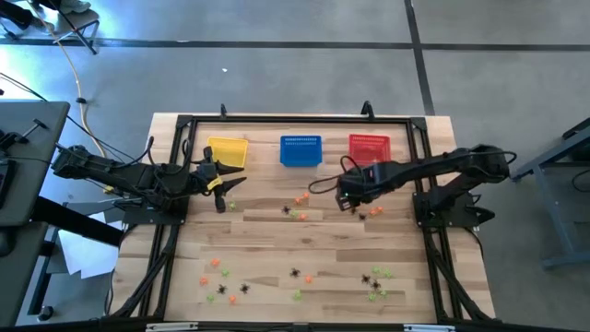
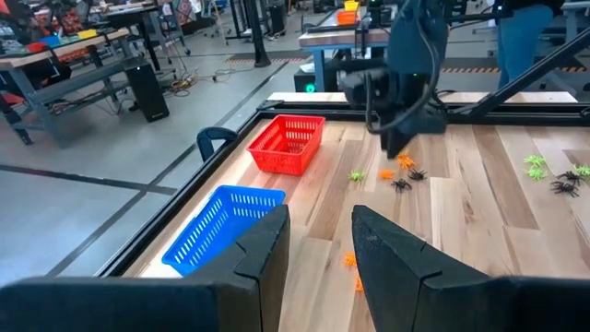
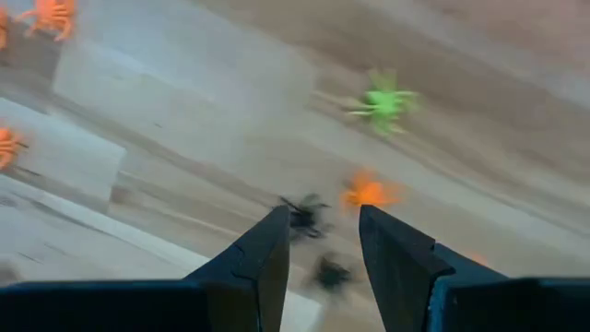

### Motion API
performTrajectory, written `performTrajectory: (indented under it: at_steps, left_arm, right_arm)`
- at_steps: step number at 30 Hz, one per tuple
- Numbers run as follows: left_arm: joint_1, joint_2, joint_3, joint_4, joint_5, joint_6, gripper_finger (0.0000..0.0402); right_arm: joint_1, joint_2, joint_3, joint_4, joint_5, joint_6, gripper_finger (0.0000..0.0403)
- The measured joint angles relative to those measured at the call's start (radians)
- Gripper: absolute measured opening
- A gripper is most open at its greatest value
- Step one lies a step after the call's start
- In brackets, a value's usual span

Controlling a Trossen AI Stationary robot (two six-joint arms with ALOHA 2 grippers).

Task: Sort Halloween decoration
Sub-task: Put the black spider toy into the blue basket

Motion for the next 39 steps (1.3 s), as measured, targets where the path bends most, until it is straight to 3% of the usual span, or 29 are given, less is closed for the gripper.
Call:
performTrajectory:
  at_steps: [8, 18, 29, 33, 39]
  left_arm:
    - [0.0, 0.0, 0.0, -0.001, 0.0, -0.027, 0.011]
    - [0.0, 0.0, 0.0, -0.001, 0.0, -0.026, 0.011]
    - [0.0, 0.0, 0.0, -0.009, 0.0, -0.026, 0.011]
    - [0.0, 0.0, 0.0, -0.016, 0.0, -0.027, 0.011]
    - [0.0, 0.0, 0.0, -0.017, 0.0, -0.027, 0.011]
  right_arm:
    - [0.005, 0.0, -0.152, 0.276, -0.111, 0.029, 0.013]
    - [0.005, 0.01, -0.204, 0.293, -0.116, 0.05, 0.013]
    - [0.005, 0.132, -0.19, 0.28, -0.122, 0.016, 0.0128]
    - [0.006, 0.106, -0.179, 0.246, -0.096, 0.015, 0.0096]
    - [0.004, 0.093, -0.13, 0.234, -0.086, -0.036, 0.0008]
